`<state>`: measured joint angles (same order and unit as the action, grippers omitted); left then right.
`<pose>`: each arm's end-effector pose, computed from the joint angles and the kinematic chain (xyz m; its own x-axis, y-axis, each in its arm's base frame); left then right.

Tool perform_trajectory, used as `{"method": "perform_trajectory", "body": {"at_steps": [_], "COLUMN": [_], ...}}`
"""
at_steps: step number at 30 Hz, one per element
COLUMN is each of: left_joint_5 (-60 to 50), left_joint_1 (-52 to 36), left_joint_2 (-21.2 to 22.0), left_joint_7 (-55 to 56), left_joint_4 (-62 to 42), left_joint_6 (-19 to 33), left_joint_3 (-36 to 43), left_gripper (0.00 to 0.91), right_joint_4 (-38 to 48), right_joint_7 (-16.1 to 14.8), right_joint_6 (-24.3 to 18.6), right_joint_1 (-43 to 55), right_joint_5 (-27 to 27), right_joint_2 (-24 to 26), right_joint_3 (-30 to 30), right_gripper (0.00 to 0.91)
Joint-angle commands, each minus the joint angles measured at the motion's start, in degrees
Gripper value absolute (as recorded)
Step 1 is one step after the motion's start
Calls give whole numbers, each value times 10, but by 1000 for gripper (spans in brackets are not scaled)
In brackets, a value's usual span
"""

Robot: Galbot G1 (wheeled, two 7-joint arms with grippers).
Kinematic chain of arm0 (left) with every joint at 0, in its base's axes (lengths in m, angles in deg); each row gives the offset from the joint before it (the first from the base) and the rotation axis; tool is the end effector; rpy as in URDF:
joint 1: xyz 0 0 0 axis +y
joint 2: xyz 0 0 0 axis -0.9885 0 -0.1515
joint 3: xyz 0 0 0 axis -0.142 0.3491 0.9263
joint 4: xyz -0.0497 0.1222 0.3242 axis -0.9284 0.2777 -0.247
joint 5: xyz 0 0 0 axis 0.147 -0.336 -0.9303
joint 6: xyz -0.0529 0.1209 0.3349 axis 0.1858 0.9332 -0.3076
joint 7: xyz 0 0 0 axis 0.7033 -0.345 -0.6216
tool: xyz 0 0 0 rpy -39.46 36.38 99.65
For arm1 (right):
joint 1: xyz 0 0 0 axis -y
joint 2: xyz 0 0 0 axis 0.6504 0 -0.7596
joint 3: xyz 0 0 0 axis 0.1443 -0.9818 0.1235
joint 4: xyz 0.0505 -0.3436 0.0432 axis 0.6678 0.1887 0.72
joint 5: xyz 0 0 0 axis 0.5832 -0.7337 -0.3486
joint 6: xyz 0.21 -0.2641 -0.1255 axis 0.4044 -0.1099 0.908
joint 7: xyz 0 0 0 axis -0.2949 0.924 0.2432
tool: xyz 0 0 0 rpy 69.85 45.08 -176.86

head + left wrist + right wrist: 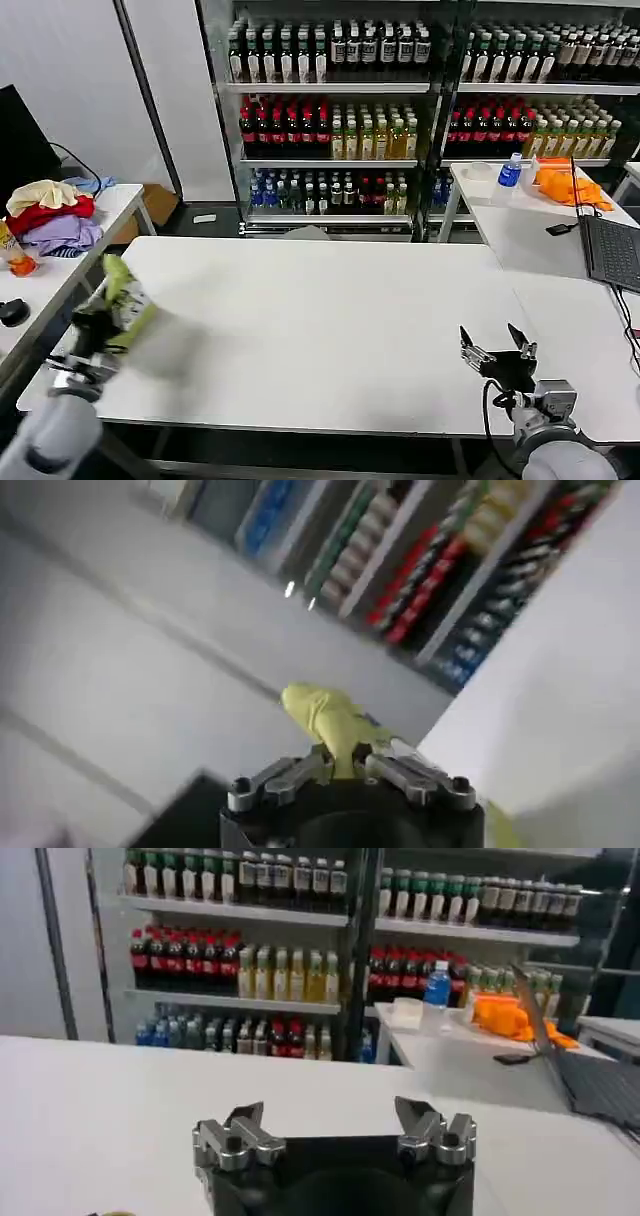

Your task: Fold and organize the clothes.

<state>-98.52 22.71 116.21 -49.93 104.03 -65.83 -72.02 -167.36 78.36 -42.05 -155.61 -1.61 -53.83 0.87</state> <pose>0.2922 0.1806 -0.2767 -0.9889 -0.1470 -0.0197 -0.0868 0.4657 0.8807 0.2140 -0.0901 -0.2161 -0.9648 0.0484 0.2585 0.0244 0.9951 -0.0955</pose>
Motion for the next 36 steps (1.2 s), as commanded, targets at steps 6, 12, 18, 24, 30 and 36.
{"method": "perform_trajectory", "body": {"at_steps": [6,12,18,24,30,36], "left_joint_5": [-427,-248,89,364,581,698], "left_joint_1": [-111,-166,-204,-247,-265,-236], "left_joint_2": [107,117,124,177,200,208], "left_joint_7": [-12,-80,-120,-86,-69,-69], "left_joint_4": [-21,-20,0,-2,11,34], "left_joint_6": [68,-19,-145,-188,-110,-79], "left_joint_3": [279,348,392,378,350,314], "left_gripper": [10,20,161,907,907,907], "right_joint_4": [15,21,31,30,25,32], "right_joint_7": [-1,-2,-2,-4,-3,0], "right_joint_6": [-1,-1,-1,2,7,7], "right_joint_1": [5,8,19,22,34,54], "right_joint_5": [-1,-2,0,2,32,50], "right_joint_2": [-2,-2,0,-4,-5,-7], "right_joint_3": [2,0,-1,-13,-26,-61], "right_gripper": [907,907,907,907,907,907]}}
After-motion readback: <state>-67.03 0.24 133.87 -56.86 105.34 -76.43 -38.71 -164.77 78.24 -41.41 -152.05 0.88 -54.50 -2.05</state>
